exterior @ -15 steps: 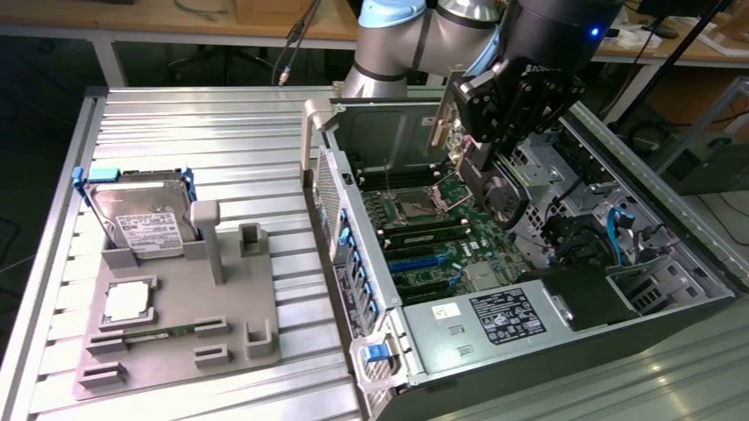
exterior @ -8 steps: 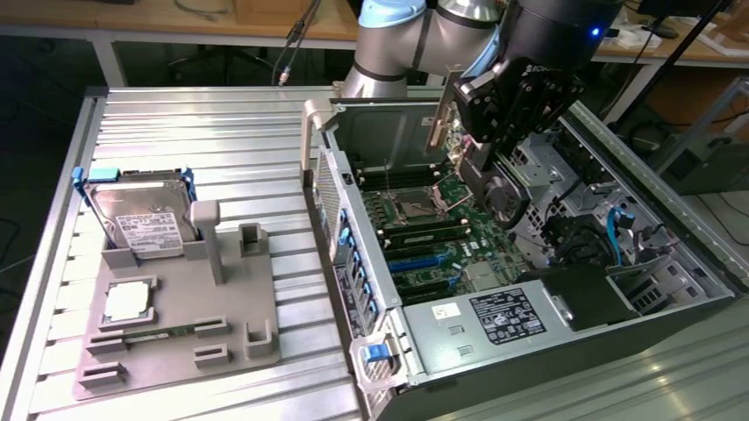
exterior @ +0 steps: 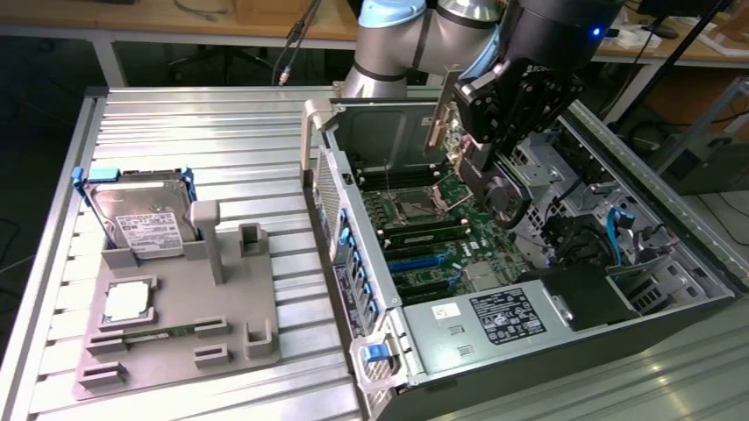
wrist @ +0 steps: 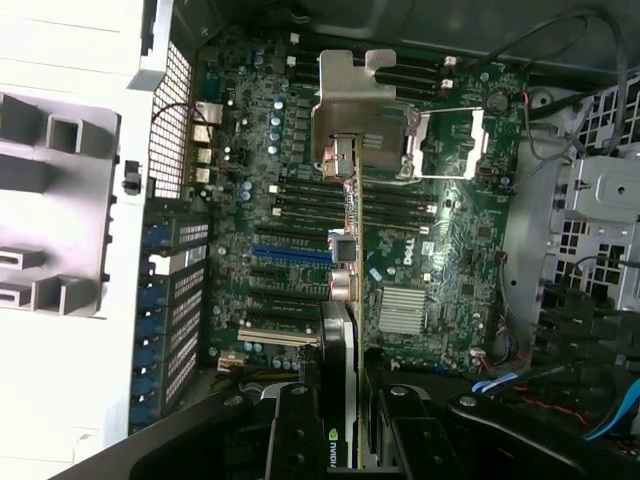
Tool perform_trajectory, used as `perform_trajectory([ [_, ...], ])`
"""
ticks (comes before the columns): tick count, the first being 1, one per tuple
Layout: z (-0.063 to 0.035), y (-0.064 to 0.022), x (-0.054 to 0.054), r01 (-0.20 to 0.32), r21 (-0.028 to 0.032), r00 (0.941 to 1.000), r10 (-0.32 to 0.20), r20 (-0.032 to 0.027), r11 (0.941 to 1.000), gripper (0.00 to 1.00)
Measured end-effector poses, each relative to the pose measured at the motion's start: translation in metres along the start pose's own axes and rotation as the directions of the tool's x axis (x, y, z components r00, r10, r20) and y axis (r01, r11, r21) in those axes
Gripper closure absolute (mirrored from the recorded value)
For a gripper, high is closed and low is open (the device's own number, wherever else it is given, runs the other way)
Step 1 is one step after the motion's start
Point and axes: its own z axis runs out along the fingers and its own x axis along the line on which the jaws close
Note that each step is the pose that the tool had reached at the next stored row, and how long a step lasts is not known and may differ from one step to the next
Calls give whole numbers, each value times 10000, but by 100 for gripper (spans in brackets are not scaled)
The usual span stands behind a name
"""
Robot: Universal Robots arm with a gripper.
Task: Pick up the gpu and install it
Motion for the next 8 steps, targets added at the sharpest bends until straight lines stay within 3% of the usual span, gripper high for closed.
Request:
perform_trajectory([
  [8, 0, 0, 0, 223, -7, 9998, -223, 5, 9998, 73],
])
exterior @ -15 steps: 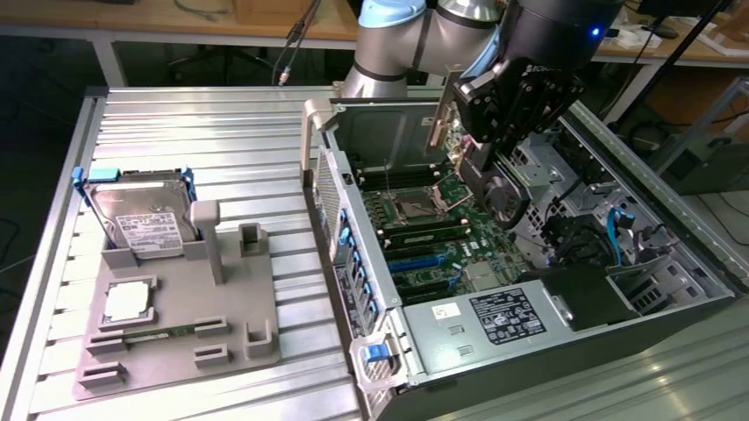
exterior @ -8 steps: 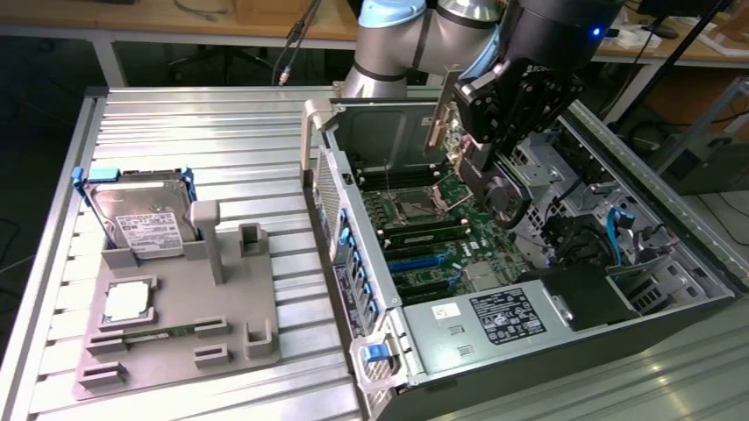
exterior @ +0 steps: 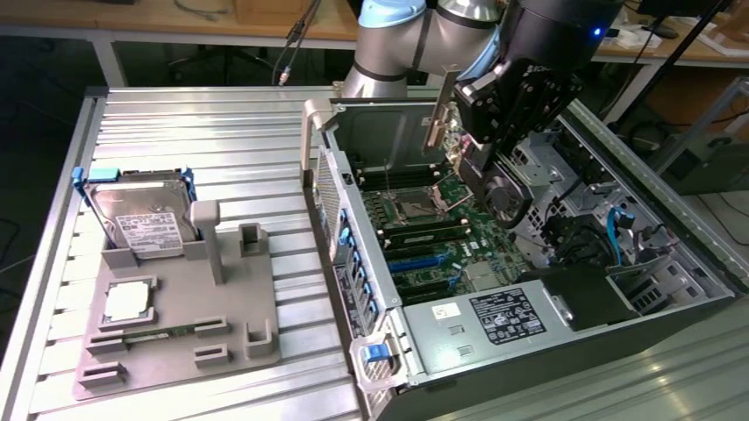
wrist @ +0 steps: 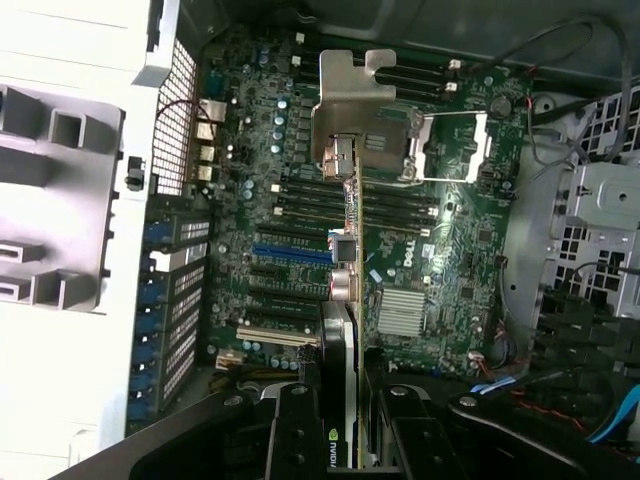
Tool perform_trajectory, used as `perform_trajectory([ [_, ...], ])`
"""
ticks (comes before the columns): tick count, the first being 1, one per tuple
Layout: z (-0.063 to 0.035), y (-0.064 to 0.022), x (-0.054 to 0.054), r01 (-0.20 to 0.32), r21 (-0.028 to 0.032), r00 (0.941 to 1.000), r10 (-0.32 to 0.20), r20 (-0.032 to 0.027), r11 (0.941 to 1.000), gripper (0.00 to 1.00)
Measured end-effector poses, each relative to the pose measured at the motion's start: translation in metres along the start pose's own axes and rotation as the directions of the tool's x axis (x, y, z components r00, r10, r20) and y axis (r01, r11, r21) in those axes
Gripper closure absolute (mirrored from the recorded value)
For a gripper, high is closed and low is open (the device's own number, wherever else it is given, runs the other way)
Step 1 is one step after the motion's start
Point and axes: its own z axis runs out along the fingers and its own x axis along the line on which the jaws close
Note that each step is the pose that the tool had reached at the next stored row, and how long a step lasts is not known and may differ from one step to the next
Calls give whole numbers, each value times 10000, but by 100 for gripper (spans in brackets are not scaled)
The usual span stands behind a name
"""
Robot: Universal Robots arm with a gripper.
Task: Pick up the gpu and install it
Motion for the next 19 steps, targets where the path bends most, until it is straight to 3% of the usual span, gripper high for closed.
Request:
perform_trajectory([
  [19, 0, 0, 0, 562, -19, 9984, -562, 10, 9984, 73],
])
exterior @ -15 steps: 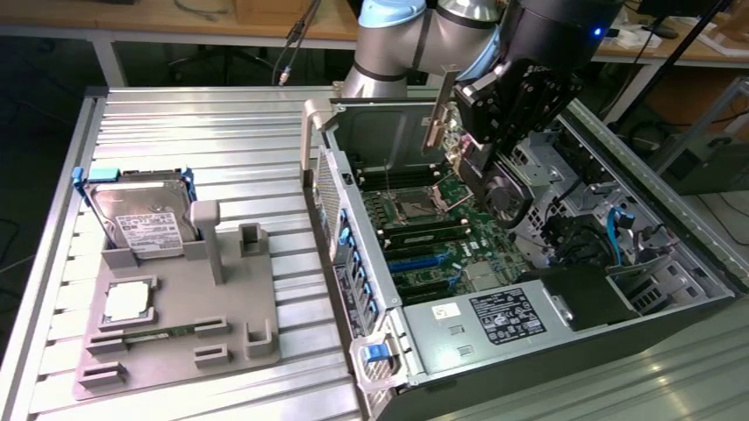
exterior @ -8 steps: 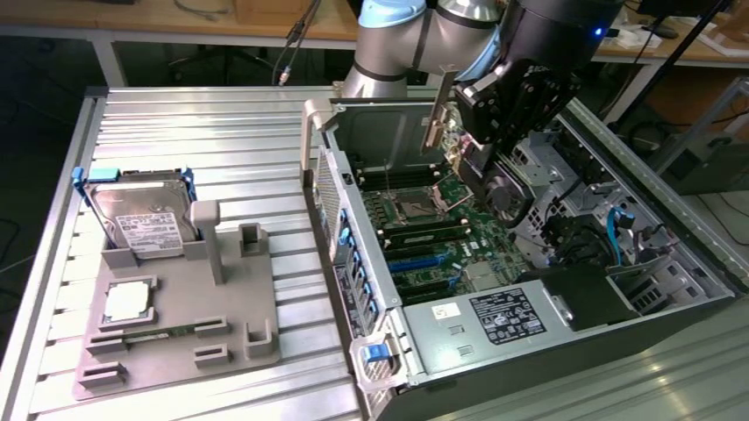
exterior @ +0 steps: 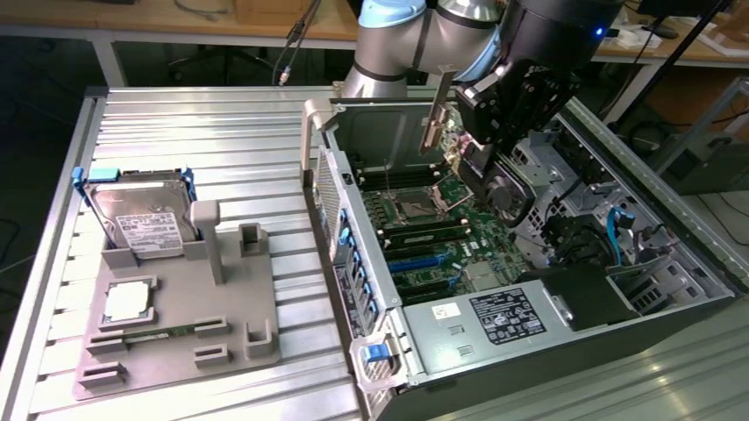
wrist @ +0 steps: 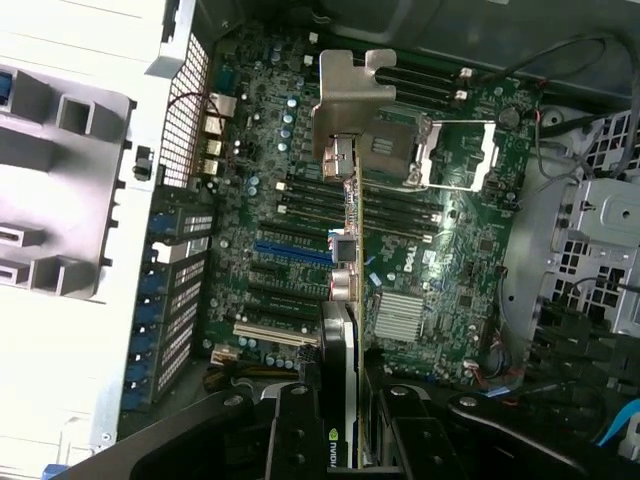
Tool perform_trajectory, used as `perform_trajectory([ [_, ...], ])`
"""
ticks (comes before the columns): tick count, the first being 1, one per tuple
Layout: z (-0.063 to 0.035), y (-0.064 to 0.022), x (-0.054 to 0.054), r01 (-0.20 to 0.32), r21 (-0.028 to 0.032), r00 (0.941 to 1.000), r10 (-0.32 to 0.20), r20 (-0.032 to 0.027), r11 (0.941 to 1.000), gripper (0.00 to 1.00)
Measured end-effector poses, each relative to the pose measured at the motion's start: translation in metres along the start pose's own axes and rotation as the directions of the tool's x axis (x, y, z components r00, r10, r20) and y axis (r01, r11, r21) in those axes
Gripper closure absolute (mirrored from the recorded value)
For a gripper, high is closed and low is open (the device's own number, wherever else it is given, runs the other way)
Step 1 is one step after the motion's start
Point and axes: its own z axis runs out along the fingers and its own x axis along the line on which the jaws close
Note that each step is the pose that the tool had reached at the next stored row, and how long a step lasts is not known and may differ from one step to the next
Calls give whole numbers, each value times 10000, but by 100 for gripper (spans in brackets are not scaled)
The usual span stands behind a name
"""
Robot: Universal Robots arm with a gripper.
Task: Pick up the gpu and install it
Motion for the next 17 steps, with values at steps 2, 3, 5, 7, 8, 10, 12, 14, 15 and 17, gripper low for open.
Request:
perform_trajectory([
  [2, 0, 0, 0, 66, -2, 10000, -66, 0, 10000, 73],
  [3, 0, 0, 0, 98, -3, 10000, -98, 1, 10000, 73],
  [5, 0, 0, 0, 168, -6, 9999, -168, 3, 9999, 73],
  [7, 0, 0, 0, 237, -8, 9997, -237, 4, 9997, 73],
  [8, 0, 0, 0, 280, -10, 9996, -280, 5, 9996, 73],
  [10, 0, 0, 0, 342, -12, 9994, -342, 6, 9994, 73],
  [12, 0, 0, 0, 413, -13, 9991, -413, 7, 9991, 73],
  [14, 0, 0, 0, 486, -15, 9988, -486, 9, 9988, 73],
  [15, 0, 0, 0, 517, -17, 9987, -517, 9, 9987, 73],
  [17, 0, 0, 0, 590, -19, 9983, -590, 11, 9983, 73],
])
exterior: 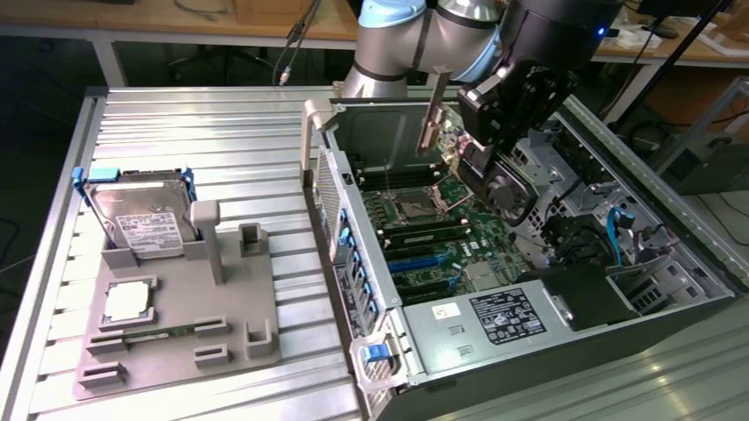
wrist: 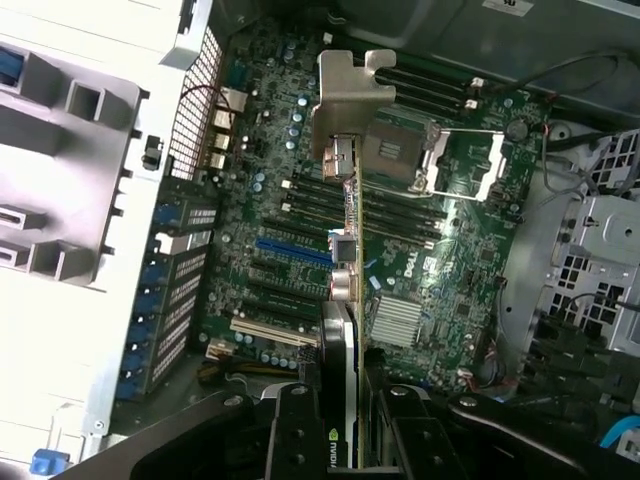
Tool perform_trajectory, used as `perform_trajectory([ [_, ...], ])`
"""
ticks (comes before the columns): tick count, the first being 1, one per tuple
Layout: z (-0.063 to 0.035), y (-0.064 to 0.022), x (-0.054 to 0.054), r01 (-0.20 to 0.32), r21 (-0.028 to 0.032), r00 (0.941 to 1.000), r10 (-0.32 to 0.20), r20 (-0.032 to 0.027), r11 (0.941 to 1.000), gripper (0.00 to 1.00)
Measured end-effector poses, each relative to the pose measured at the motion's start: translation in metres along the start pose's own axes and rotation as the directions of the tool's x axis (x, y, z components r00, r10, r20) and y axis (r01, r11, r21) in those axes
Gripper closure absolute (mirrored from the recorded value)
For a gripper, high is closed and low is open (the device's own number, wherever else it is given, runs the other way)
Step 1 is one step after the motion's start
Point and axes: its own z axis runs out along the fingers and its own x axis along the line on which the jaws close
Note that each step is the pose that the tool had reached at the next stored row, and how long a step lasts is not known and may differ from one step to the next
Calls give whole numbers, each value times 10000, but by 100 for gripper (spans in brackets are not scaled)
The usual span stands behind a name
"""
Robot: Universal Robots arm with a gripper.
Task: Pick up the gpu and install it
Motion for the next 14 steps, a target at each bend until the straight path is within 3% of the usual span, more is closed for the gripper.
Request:
perform_trajectory([
  [14, 0, 0, 0, 418, -13, 9991, -418, 7, 9991, 73],
])
